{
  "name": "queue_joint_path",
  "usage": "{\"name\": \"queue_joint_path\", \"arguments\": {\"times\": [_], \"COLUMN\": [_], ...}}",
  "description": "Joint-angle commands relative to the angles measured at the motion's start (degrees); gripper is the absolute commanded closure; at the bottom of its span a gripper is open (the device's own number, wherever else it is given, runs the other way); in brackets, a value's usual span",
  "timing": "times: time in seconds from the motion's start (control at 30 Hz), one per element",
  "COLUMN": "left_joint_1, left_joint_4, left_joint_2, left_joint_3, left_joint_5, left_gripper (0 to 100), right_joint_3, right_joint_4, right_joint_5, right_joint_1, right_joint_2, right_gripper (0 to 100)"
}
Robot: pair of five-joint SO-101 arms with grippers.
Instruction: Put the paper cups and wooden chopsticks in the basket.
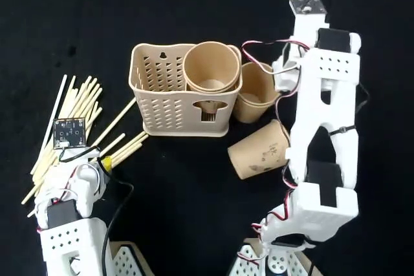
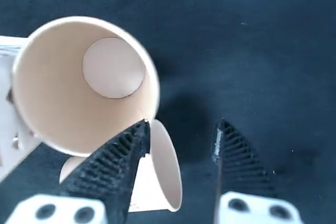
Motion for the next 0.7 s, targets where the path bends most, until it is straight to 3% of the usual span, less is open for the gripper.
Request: {"name": "queue_joint_path", "arguments": {"times": [0.0,0.2,0.47,0.6,0.67], "left_joint_1": [0.7,0.7,0.7,0.7,0.7], "left_joint_4": [-0.8,-0.8,-0.8,-0.8,-0.8], "left_joint_2": [-0.4,-0.4,-0.4,-0.4,-0.4], "left_joint_3": [-0.3,-0.3,-0.3,-0.3,-0.3], "left_joint_5": [-0.3,-0.3,-0.3,-0.3,-0.3], "left_gripper": [73,73,73,73,73], "right_joint_3": [-6.9,-12.3,3.7,4.6,4.6], "right_joint_4": [3.5,7.7,-12.5,-14.6,-14.6], "right_joint_5": [0.4,0.4,0.4,0.6,0.5], "right_joint_1": [-2.7,-6.6,-2.4,-1.3,-1.4], "right_joint_2": [-3.0,-5.2,5.0,10.2,12.1], "right_gripper": [79.3,79.3,79.3,79.6,84.5]}}
